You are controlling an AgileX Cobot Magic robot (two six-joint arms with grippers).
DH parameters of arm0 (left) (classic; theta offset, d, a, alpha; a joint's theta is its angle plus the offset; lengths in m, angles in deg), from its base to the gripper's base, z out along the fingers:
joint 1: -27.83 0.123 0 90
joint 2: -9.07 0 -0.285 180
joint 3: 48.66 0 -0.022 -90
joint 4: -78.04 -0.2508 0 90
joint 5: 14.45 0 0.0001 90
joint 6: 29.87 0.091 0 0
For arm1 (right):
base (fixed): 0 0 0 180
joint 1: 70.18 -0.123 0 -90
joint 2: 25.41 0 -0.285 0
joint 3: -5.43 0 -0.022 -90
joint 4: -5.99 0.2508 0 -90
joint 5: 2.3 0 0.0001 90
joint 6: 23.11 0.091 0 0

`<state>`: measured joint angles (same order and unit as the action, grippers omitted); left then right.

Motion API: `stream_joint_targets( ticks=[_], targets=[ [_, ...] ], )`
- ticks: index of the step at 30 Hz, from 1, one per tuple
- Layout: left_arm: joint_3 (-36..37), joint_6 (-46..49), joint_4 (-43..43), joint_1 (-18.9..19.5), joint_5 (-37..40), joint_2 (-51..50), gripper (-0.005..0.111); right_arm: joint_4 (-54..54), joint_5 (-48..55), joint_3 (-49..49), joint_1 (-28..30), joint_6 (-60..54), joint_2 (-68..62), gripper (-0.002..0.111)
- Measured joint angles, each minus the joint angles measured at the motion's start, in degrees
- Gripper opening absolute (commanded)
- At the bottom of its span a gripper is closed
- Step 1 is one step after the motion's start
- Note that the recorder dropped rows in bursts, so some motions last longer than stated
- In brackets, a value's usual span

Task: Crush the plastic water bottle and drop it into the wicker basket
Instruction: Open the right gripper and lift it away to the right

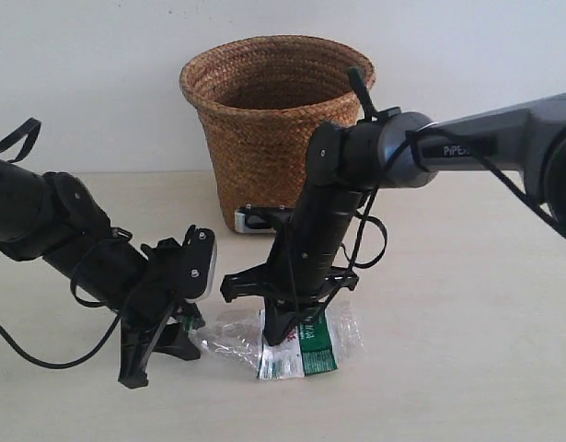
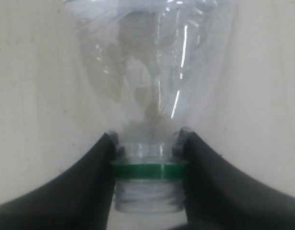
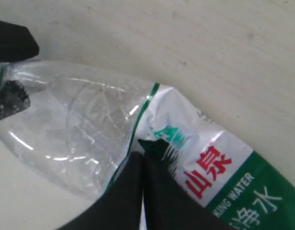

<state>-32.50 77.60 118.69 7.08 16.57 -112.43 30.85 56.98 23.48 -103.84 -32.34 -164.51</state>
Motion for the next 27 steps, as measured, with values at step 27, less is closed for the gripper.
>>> stream_joint_targets(
  ticks=[27],
  targets=[
    [0.09,-3.47,1.22,-0.18,-0.15,0.53,0.004,-5.58,-5.55,-3.01,0.36,1.94,18.40,0.000]
  ],
)
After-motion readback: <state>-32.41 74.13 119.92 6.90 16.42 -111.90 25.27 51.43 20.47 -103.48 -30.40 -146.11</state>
